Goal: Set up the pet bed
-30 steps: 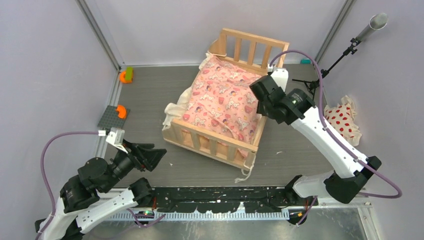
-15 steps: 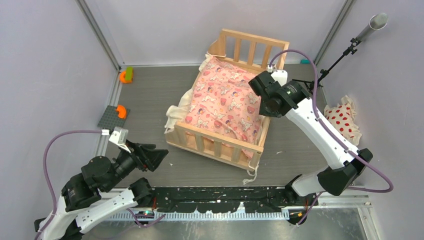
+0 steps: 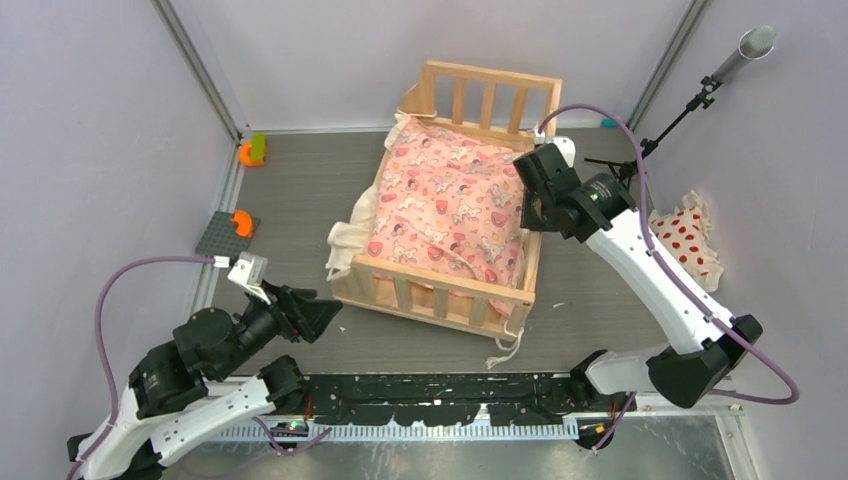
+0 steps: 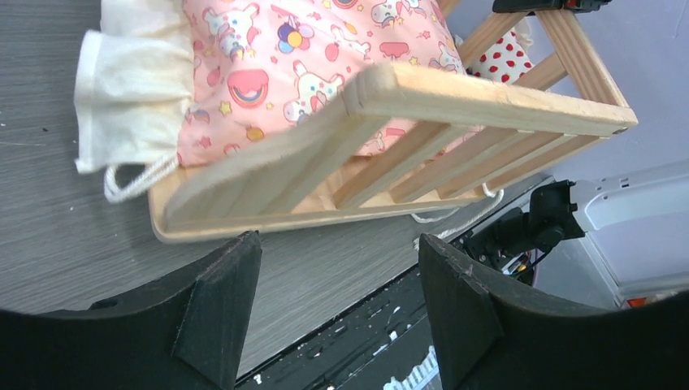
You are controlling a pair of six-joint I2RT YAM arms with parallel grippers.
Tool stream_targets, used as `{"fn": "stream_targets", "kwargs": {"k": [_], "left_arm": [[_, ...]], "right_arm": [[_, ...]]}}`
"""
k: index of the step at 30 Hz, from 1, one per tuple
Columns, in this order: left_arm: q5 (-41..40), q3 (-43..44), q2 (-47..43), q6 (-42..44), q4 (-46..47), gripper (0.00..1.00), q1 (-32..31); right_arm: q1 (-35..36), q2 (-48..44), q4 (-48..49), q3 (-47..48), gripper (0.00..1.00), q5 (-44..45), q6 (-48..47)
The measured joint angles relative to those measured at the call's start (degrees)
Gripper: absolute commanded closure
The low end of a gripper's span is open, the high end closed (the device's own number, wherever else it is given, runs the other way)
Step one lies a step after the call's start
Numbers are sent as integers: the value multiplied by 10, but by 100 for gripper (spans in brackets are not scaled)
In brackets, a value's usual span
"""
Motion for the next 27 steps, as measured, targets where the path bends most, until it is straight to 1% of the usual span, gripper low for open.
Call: {"fn": "stream_targets", "kwargs": {"k": [3,8,10,13,15,18,22,27], "left_arm": [[-1,4,-1,2,-1,28,0],[-7,14,-16,7,-3,28,0],[-9,20,-22,12,-4,28,0],[-14,30,-23,16,-5,28,0],[-16,34,-23,17,-5,28,0],[-17,35,-20,18,-6,28,0],[-16,35,-10,19,-12,28,0],[-17,35,-10,23,-19,28,0]], "right_arm": [[-5,-23,44,-26,99,-32,-49],[-3,-78,111,-83,99,-82,-158],[0,-93,126,-96,100,-103,-202],[7,-88,133,-94,100,-124,-253],[12,-60,129,-72,99,-128,-279],[11,7,124,-14,100,-133,-301],[2,89,166,46,100,-145,-338],[-23,149,202,94,99,-196,-388]]}}
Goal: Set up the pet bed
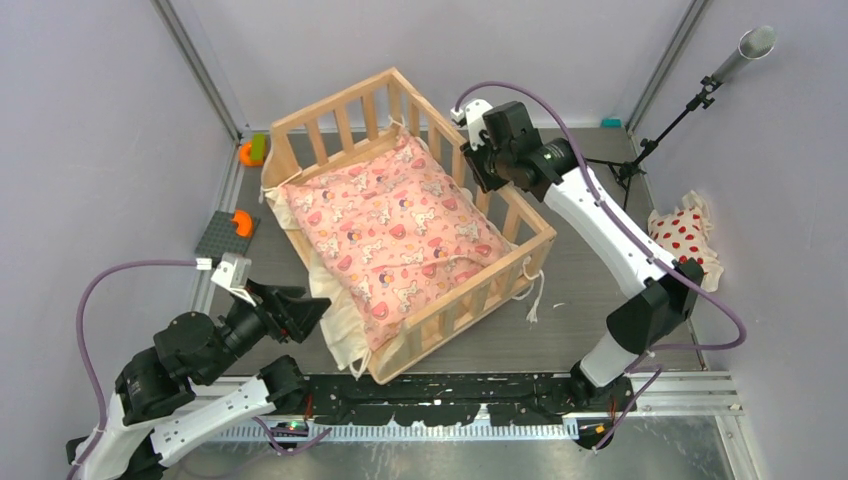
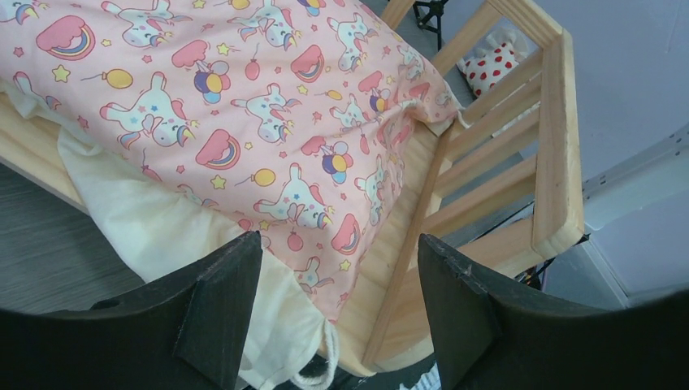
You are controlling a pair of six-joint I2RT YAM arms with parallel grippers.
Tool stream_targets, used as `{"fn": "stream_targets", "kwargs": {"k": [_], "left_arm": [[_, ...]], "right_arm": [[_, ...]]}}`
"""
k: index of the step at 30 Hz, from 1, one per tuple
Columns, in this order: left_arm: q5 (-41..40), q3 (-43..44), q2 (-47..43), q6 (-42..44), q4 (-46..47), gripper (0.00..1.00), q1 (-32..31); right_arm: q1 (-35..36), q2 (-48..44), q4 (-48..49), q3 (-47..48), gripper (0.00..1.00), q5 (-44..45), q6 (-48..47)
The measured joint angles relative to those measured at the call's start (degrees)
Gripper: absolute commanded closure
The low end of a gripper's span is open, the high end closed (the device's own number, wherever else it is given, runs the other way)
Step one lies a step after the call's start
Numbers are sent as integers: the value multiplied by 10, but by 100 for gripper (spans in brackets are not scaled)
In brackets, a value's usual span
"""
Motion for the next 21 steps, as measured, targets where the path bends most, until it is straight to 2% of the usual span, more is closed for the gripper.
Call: {"fn": "stream_targets", "kwargs": {"k": [15,21], "left_arm": [[9,-6,25,6,-6,28,0],[9,-19,30,6,-5,20,0]], "right_arm": [[-64,158,4,179,99,-94,-137],[-77,231,-5,276,99,-117,-168]]}}
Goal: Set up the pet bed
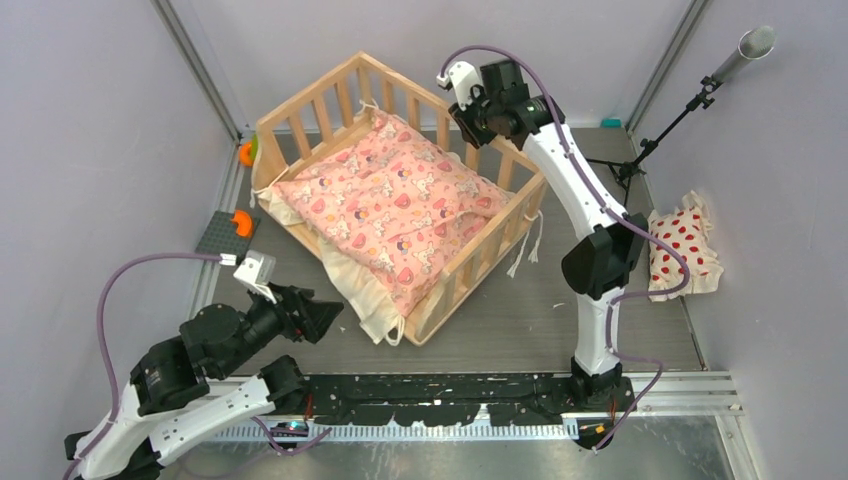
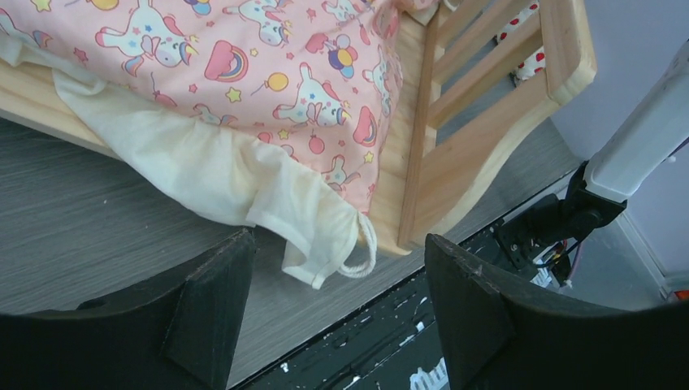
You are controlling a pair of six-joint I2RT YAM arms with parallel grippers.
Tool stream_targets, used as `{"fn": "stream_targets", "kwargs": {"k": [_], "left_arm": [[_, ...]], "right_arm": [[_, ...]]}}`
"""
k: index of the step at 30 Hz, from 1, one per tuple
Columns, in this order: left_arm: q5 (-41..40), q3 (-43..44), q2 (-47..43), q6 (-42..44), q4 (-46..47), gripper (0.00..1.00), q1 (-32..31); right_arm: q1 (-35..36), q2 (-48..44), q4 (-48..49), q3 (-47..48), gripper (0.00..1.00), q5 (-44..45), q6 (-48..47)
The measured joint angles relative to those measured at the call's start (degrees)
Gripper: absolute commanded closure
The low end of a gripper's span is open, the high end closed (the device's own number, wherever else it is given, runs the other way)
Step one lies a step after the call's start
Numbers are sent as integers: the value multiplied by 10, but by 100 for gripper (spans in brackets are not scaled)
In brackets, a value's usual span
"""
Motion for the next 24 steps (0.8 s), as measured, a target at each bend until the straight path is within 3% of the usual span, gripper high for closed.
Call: {"fn": "stream_targets", "kwargs": {"k": [3,7,9,17,24], "left_arm": [[0,-9,2,0,1,16,0],[0,-14,17,0,1,13,0],[0,-14,25,0,1,13,0],[2,-23,30,1,14,13,0],[5,-30,84,0,38,12,0]], "right_arm": [[-2,37,-1,50,97,-3,-13],[-2,62,0,88,52,-6,-14],[-2,63,6,89,42,-7,-12],[-4,14,88,46,35,4,-7],[-8,-236,181,-165,37,74,122]]}}
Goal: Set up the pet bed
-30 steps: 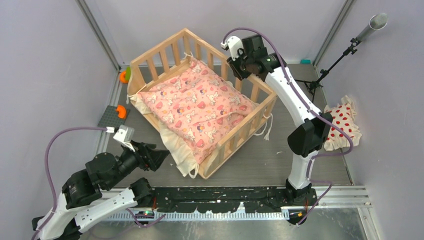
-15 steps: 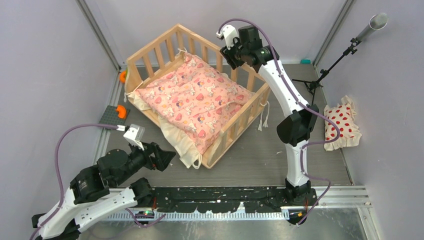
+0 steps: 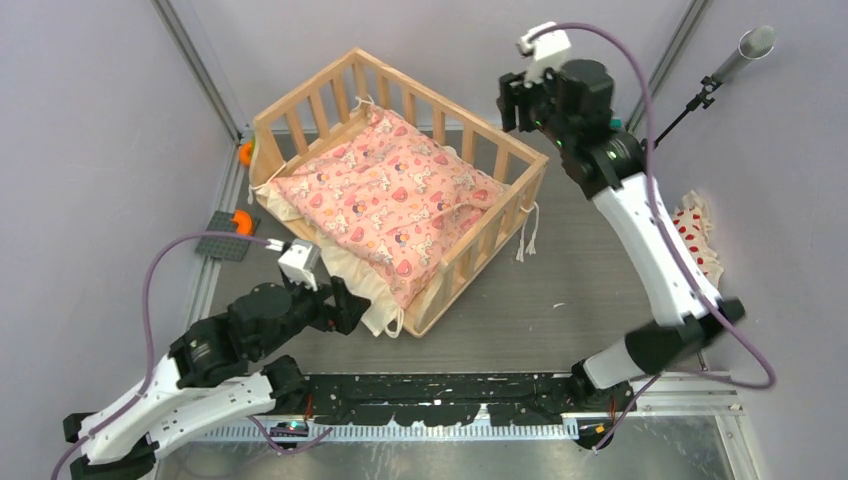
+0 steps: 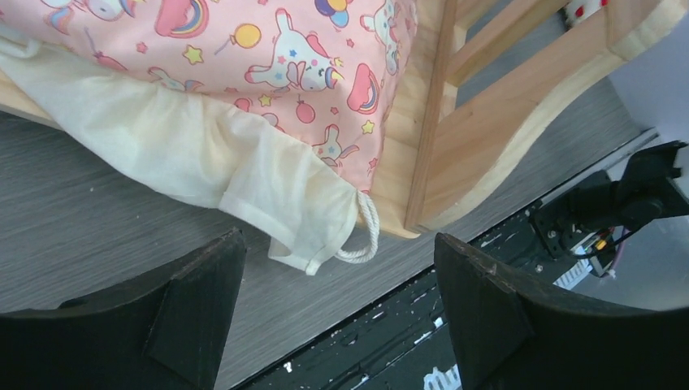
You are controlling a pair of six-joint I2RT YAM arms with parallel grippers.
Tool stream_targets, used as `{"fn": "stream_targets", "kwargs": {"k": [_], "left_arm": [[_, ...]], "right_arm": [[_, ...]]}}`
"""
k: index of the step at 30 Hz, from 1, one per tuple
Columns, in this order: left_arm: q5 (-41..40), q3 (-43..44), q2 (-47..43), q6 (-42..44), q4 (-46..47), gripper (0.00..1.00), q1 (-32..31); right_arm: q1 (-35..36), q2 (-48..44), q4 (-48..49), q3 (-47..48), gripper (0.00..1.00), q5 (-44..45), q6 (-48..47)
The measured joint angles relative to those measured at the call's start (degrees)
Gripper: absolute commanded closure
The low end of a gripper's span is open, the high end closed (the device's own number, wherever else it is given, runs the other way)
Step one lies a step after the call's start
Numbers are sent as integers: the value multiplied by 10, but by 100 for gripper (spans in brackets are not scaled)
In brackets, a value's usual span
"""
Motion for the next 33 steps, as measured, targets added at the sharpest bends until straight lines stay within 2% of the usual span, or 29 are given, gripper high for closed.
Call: {"fn": "stream_targets", "kwargs": {"k": [5,11,19,25,27,33], "left_arm": [[5,-10,106,-16,49,16,0],[8,-13,226,-28,102,17,0],[5,-16,320,-29,163,22,2],[16,-16,391,-24,209,30,10],[19,-16,413,-19,212,38,11],[21,-10,435,-11,216,87,17]], "right_arm": [[0,-189,21,-136,40,50,143],[0,-339,2,-276,42,52,265],[0,-397,-64,-356,42,43,316],[0,-436,-89,-392,42,42,319],[0,-443,-94,-393,42,42,319],[0,-459,-100,-400,42,40,319]]}}
